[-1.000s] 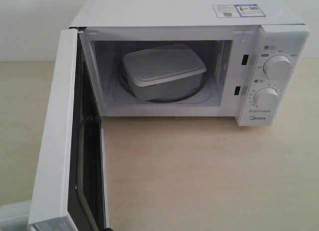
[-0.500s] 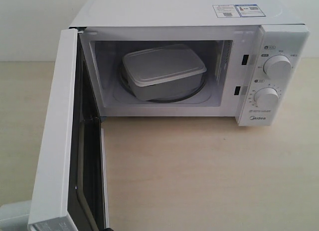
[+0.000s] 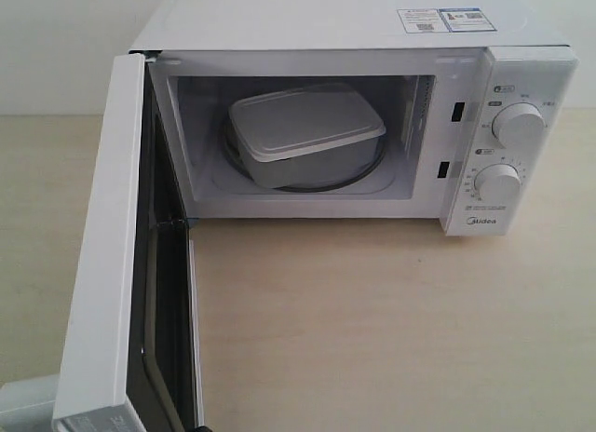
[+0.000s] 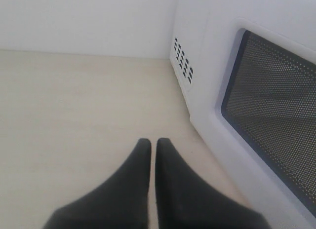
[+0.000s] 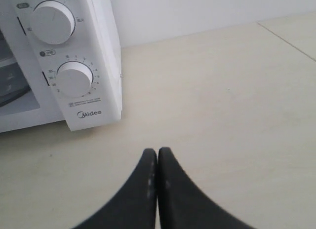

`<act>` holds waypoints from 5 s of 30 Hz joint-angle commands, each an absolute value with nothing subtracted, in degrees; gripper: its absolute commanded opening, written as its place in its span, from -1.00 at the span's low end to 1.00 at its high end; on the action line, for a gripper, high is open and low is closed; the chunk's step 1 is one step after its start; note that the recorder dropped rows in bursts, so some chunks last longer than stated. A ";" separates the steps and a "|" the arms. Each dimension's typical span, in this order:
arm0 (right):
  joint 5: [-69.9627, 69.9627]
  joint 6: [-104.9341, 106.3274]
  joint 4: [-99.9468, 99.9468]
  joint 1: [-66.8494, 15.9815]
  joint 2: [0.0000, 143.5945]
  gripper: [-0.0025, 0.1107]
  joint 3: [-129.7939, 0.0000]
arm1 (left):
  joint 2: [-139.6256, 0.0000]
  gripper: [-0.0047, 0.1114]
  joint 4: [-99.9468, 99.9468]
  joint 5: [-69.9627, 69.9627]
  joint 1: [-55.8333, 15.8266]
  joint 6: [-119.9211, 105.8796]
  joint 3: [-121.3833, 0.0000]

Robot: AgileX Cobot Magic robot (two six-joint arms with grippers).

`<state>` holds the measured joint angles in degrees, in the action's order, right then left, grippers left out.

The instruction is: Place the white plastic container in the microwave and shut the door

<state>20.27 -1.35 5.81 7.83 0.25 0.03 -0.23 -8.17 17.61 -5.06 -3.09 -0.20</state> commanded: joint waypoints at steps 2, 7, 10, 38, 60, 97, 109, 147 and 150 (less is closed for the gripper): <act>19.52 -1.23 5.58 8.65 0.00 -0.96 0.00 | 0.00 -0.84 -7.90 17.57 -5.22 -3.02 0.00; 19.52 -1.23 5.58 8.65 0.00 -0.96 0.00 | 0.00 -0.84 -6.56 17.57 -5.22 -3.55 0.00; 19.52 -1.23 5.58 8.65 0.00 -0.96 0.00 | 0.00 -0.84 -6.56 17.57 -5.22 -3.55 0.00; 19.52 -1.23 5.58 8.65 0.00 -0.96 0.00 | 0.00 -0.84 -11.64 2.59 -5.22 -3.30 0.00; 19.52 -1.23 5.58 7.40 0.00 -0.96 0.00 | 0.00 -0.84 -11.01 -10.91 -5.22 1.68 -7.36; -5.68 -2.49 6.69 7.39 0.00 -0.96 0.00 | -27.38 -0.84 -11.64 25.31 -5.22 1.60 -33.60; -5.80 -7.45 7.08 7.39 0.00 -0.96 0.00 | -31.51 -0.84 -33.13 51.19 -5.22 -14.36 -41.98; 8.73 -12.28 13.16 2.28 0.00 -0.96 -3.81 | -68.52 -0.84 -62.57 58.89 -6.23 -54.28 -43.21; 9.93 -9.51 13.16 -1.03 0.00 -0.96 -6.54 | -71.06 -0.84 -62.57 57.39 -9.73 -54.26 -45.01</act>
